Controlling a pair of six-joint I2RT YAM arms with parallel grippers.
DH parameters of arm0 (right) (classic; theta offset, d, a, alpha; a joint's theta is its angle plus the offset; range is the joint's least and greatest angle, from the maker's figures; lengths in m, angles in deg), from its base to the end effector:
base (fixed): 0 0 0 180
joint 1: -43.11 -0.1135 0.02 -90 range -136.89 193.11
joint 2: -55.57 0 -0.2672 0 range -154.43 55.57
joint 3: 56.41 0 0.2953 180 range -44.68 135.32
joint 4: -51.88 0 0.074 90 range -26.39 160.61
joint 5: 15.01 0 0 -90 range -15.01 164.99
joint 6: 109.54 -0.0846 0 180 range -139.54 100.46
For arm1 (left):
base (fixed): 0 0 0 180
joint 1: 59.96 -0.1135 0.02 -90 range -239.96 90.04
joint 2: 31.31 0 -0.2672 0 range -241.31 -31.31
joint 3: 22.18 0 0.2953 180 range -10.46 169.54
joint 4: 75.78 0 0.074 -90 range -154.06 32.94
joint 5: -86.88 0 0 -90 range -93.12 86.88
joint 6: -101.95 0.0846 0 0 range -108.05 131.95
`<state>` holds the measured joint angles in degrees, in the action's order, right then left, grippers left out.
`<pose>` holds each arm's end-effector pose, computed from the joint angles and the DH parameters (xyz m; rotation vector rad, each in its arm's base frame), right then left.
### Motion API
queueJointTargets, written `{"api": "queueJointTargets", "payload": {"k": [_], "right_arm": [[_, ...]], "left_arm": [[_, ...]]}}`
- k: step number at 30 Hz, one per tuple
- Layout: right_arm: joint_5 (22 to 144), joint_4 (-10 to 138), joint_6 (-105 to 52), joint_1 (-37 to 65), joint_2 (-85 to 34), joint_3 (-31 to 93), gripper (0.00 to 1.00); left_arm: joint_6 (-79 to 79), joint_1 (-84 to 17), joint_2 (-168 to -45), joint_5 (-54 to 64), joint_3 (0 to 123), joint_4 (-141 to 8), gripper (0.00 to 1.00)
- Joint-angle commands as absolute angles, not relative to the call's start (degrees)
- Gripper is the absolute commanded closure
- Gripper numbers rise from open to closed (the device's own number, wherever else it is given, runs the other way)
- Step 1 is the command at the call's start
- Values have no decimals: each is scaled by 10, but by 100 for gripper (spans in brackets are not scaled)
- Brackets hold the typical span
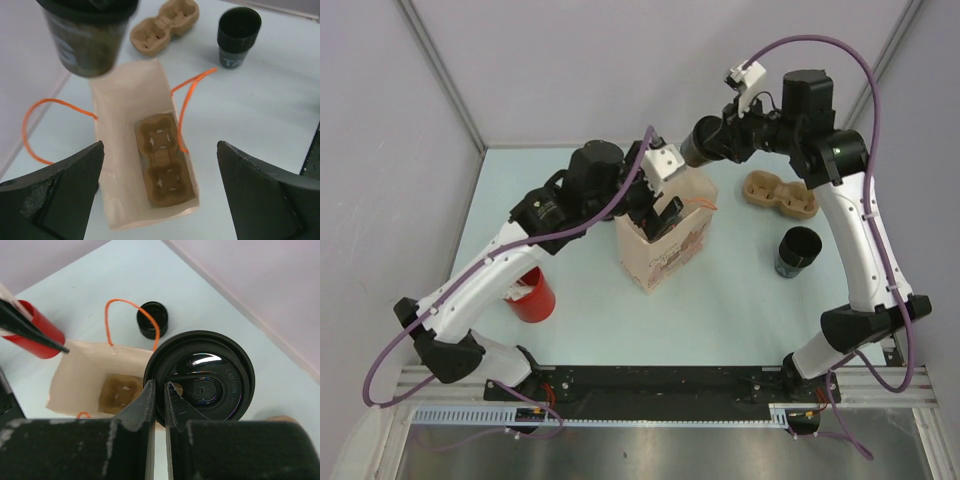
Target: Pack the takeout coffee
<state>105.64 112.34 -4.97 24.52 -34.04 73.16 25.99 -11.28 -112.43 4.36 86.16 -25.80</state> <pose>0.3483 0.1627 0.5189 -0.8801 1.7019 0.5613 0.2472 -0.2979 0.4515 1.1149 1.6624 -0.5206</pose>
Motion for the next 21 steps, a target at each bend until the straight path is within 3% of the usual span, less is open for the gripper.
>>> {"api": "queueJointTargets", "payload": {"k": [1, 11, 21], "right_arm": [[1079, 1191, -58, 211, -369, 795, 100], [1063, 1253, -34, 149, -404, 805, 100], [1007, 1289, -32, 138, -479, 817, 100]], "left_arm": [[279, -148, -1090, 18, 903, -280, 1], [273, -266, -1061, 7, 861, -363, 1], [269, -288, -1113, 59, 797, -449, 0]]}}
